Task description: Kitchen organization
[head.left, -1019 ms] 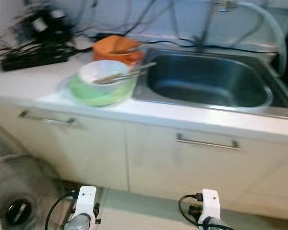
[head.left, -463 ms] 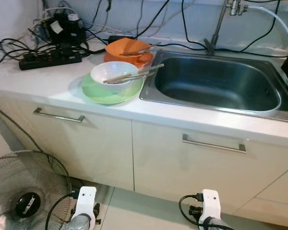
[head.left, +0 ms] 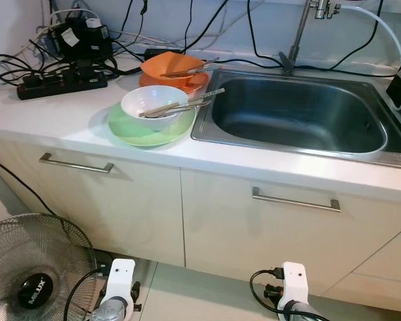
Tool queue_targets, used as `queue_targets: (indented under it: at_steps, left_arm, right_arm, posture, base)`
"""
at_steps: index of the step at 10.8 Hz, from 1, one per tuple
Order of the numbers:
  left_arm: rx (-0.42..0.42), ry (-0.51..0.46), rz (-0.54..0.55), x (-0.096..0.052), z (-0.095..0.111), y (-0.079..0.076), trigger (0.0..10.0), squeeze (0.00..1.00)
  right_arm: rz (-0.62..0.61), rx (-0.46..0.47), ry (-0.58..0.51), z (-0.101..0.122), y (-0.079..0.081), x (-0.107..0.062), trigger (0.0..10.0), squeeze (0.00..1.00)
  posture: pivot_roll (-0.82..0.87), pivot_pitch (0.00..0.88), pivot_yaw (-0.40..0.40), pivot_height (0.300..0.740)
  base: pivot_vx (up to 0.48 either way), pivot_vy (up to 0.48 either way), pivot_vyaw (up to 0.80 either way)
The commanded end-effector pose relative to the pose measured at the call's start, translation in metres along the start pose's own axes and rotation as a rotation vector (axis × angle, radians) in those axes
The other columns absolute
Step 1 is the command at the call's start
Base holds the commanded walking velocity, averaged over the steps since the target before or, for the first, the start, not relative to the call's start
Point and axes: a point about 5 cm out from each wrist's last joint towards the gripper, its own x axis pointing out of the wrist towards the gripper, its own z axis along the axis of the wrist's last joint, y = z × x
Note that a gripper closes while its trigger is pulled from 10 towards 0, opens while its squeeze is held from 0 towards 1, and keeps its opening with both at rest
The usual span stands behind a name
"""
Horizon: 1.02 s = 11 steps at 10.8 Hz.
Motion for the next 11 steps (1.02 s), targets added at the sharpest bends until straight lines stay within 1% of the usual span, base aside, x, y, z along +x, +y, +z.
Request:
queue_targets:
  at_steps: [1, 2, 3, 4, 5, 7, 8, 9, 10, 11]
  left_arm:
    - [0.006, -0.023, 0.001, 0.000, 0.003, 0.001, 10.0, 0.00]
    - [0.012, -0.041, 0.000, 0.000, 0.005, 0.001, 10.0, 0.00]
    - [0.063, -0.064, 0.004, 0.000, 0.007, 0.001, 10.0, 0.00]
    - [0.115, -0.108, 0.006, -0.001, 0.011, 0.001, 10.0, 0.00]
    - [0.132, -0.156, 0.025, -0.002, 0.014, 0.001, 10.0, 0.00]
    - [0.168, -0.238, 0.045, -0.004, 0.019, -0.001, 10.0, 0.00]
    - [0.191, -0.285, 0.069, -0.006, 0.022, -0.002, 10.0, 0.00]
    - [0.210, -0.314, 0.087, -0.007, 0.023, -0.002, 10.0, 0.00]
    - [0.210, -0.338, 0.105, -0.008, 0.024, -0.002, 10.0, 0.00]
    - [0.199, -0.392, 0.124, -0.011, 0.026, -0.002, 10.0, 0.00]
  right_arm:
    - [-0.018, -0.003, -0.036, 0.009, -0.004, 0.001, 10.0, 0.00]
    - [-0.045, -0.031, -0.072, 0.013, -0.013, -0.001, 10.0, 0.00]
    - [-0.079, -0.071, -0.120, 0.019, -0.026, -0.004, 10.0, 0.00]
    - [-0.104, -0.077, -0.185, 0.026, -0.035, -0.007, 10.0, 0.00]
    - [-0.114, -0.079, -0.258, 0.035, -0.042, -0.011, 10.0, 0.00]
    - [-0.141, -0.130, -0.397, 0.049, -0.054, -0.019, 10.0, 0.00]
    - [-0.155, -0.152, -0.492, 0.057, -0.059, -0.027, 10.0, 0.00]
    - [-0.180, -0.152, -0.560, 0.064, -0.066, -0.033, 10.0, 0.00]
    - [-0.194, -0.152, -0.622, 0.073, -0.070, -0.039, 10.0, 0.00]
    - [-0.182, -0.151, -0.785, 0.099, -0.065, -0.055, 10.0, 0.00]
  posture:
    - [0.16, 0.000, 0.013, 0.740]
    - [0.16, 0.000, 0.012, 0.740]
    - [0.16, 0.001, 0.014, 0.740]
    - [0.15, 0.006, 0.015, 0.740]
    - [0.15, 0.014, 0.013, 0.740]
    - [0.15, 0.027, 0.007, 0.740]
    - [0.15, 0.034, 0.003, 0.740]
    - [0.14, 0.042, 0.003, 0.740]
    - [0.13, 0.043, 0.004, 0.740]
    - [0.12, 0.050, 0.005, 0.740]
  base:
    - [0.000, 0.000, 0.00]
    - [0.000, 0.000, 0.00]
    - [0.000, 0.000, 0.00]
    - [0.000, 0.000, 0.00]
    - [0.000, 0.000, 0.00]
    - [0.000, 0.000, 0.00]
    - [0.000, 0.000, 0.00]
    - [0.000, 0.000, 0.00]
    - [0.000, 0.000, 0.00]
    - [0.000, 0.000, 0.00]
